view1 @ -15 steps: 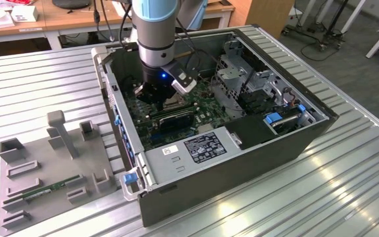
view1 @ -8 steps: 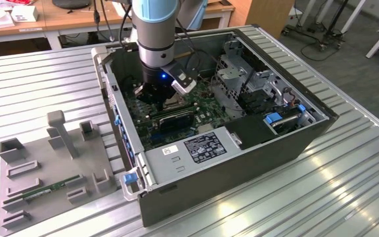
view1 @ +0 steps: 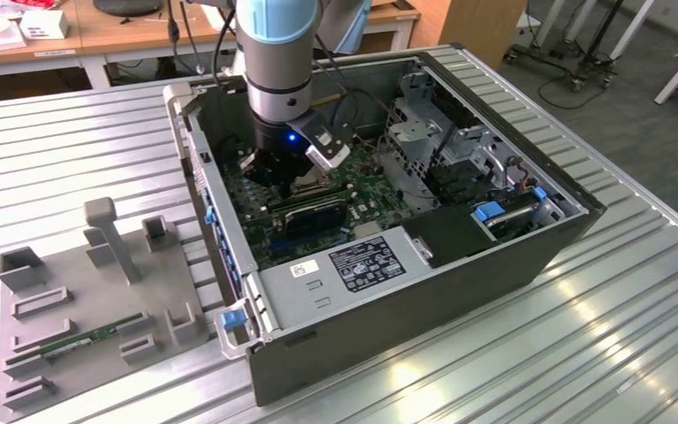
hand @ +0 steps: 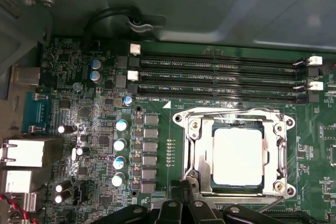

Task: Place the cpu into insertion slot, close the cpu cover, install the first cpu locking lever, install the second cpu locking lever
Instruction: 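Install the second cpu locking lever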

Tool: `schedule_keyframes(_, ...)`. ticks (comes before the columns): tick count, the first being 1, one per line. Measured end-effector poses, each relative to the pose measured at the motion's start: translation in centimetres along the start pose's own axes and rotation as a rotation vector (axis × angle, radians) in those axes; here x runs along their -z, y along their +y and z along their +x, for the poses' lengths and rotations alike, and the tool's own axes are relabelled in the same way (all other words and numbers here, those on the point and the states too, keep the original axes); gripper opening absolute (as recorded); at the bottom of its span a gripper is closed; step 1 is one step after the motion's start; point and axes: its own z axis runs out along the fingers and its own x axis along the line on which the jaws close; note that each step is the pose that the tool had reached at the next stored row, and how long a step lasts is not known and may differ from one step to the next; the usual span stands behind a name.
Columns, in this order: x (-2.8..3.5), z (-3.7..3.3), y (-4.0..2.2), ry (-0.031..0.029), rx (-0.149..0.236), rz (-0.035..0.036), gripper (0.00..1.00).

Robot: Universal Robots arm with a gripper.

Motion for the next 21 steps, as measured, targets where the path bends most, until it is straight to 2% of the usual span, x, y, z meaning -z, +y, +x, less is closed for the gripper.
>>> schedule_keyframes(7, 0.0, 0.0, 0.0, 0.0, 0.0, -0.0009, 0.11)
schedule_keyframes(9, 0.31, -0.02, 0.02, 0.0001, 0.0, -0.0007, 0.11)
schedule_keyframes(17, 3.52, -0.23, 0.3, 0.0002, 0.0, -0.0004, 0.11)
schedule_keyframes(21, 4.93, -0.32, 0.42, 0.0001, 0.0, 0.0, 0.11)
